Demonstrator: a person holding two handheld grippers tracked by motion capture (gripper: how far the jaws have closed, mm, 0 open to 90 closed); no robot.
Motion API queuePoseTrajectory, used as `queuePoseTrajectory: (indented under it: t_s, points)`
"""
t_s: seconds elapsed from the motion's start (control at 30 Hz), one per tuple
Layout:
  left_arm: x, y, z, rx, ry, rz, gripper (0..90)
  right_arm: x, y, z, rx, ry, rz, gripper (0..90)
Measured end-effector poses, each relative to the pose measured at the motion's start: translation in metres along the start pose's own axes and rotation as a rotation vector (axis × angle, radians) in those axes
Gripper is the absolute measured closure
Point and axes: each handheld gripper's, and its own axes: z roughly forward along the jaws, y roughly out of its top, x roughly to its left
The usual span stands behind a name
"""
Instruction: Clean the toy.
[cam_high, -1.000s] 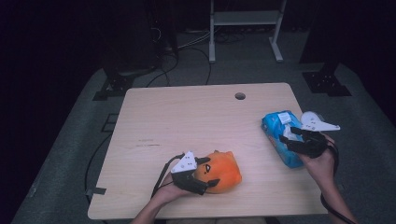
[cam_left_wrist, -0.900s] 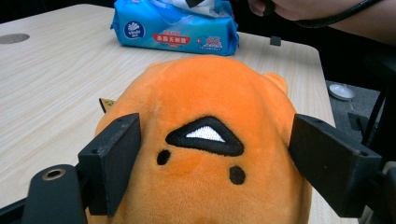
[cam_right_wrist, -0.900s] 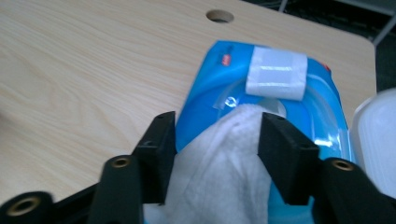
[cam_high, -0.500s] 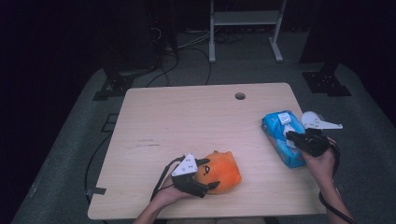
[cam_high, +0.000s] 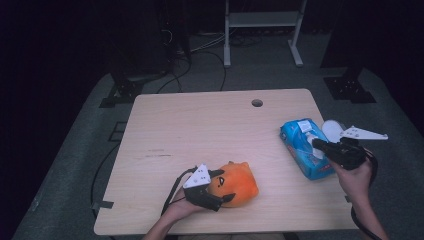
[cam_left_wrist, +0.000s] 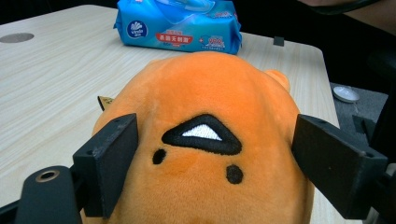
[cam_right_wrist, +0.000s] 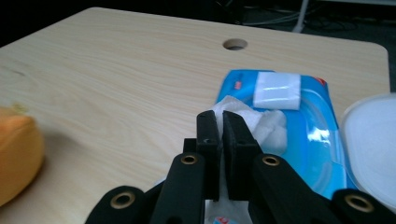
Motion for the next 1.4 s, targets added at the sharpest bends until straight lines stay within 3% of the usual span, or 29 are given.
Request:
queuePoseTrajectory:
  t_s: [0.1, 0.2, 0.23, 0.3, 0.33, 0.37, 0.4, 0.7, 0.97, 1.13, 1.23, 1.4]
  points:
    - [0.001, -0.001, 0.001, -0.005, -0.001, -0.008, 15.4, 0.015, 0.008, -0.012, -0.009, 0.030, -0.044, 85.5]
    - [0.001, -0.001, 0.001, -0.004, -0.003, -0.009, 15.4, 0.033, 0.017, -0.023, -0.012, 0.096, -0.080, 85.3]
    - [0.001, -0.001, 0.001, -0.004, -0.003, -0.010, 15.4, 0.048, 0.022, -0.029, -0.012, 0.138, -0.111, 85.2]
    - [0.002, -0.001, 0.001, -0.003, -0.003, -0.009, 15.4, 0.054, 0.023, -0.030, -0.014, 0.157, -0.122, 85.2]
    - [0.001, -0.001, 0.001, -0.004, -0.002, -0.009, 15.4, 0.064, 0.025, -0.033, -0.020, 0.182, -0.141, 85.1]
    - [0.001, -0.001, 0.001, -0.004, -0.002, -0.008, 15.4, 0.079, 0.026, -0.035, -0.025, 0.240, -0.158, 85.1]
    - [0.001, -0.001, 0.001, -0.005, -0.003, -0.008, 15.4, 0.079, 0.026, -0.035, -0.025, 0.240, -0.158, 85.1]
    - [0.003, -0.002, 0.001, -0.012, -0.006, -0.020, 15.4, 0.140, 0.023, -0.027, 0.015, 0.481, -0.218, 85.0]
    - [0.004, -0.002, 0.001, -0.015, -0.010, -0.021, 15.2, 0.170, 0.022, -0.020, 0.063, 0.626, -0.235, 84.9]
    - [0.005, -0.003, 0.002, -0.019, -0.011, -0.022, 14.9, 0.177, 0.022, -0.010, 0.094, 0.670, -0.234, 84.8]
    - [0.005, -0.003, 0.002, -0.019, -0.010, -0.022, 14.8, 0.176, 0.021, 0.002, 0.125, 0.667, -0.229, 84.7]
    - [0.004, -0.003, 0.003, -0.017, -0.010, -0.016, 14.6, 0.172, 0.016, 0.028, 0.163, 0.602, -0.242, 84.3]
